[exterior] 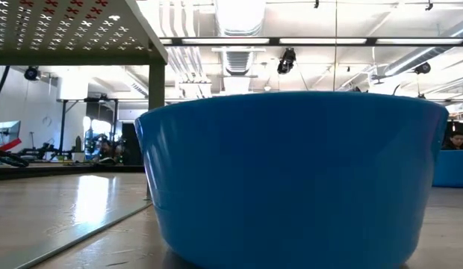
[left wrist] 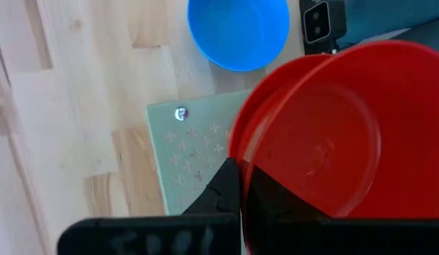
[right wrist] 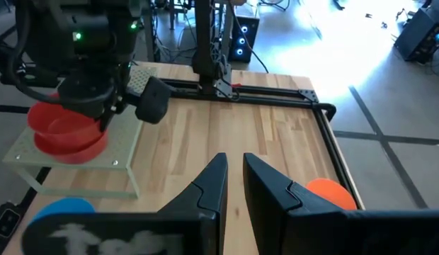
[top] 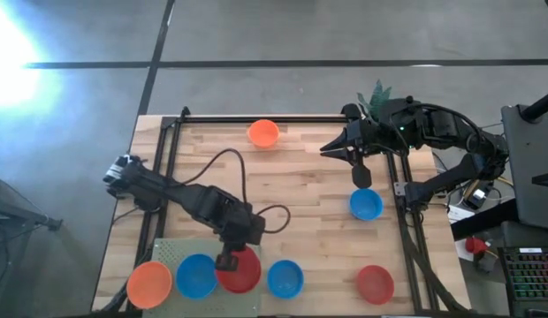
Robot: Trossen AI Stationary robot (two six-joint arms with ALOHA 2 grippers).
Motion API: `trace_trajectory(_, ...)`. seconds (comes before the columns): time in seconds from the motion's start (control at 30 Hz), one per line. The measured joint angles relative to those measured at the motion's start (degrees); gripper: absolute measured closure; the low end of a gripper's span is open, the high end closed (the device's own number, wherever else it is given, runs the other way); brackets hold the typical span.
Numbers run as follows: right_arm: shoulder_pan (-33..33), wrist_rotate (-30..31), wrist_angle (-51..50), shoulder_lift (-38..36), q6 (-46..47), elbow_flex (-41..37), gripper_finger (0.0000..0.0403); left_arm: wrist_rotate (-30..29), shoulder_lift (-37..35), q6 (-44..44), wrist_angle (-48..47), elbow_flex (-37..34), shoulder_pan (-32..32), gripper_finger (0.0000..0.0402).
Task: Pick & Place Mini bowls
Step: Stack the top red bowl on the red bowl on the shelf, then stack the top blue bowl on the blue bowl on the shelf
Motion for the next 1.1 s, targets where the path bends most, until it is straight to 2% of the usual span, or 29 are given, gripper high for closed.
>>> trace_trajectory(0.27,0.0,0.0,0.0,0.0,-1.3,0.0,0.036,1.2,1.2,0.0,-0.1,0.0,-0.2,0.0382)
trace_trajectory(0.57,0.0,0.0,0.0,0.0,-0.9,0.0,0.036,1.7,1.1,0.0,-0.1,0.0,-0.2,0.0336)
trace_trajectory(0.73,0.0,0.0,0.0,0.0,-0.8,0.0,0.036,5.0,1.1,0.0,-0.3,0.5,-0.2,0.0313)
trace_trajectory(1.1,0.0,0.1,0.0,0.0,-0.8,0.0,0.036,5.9,1.1,-0.1,-5.9,3.2,1.3,0.0307)
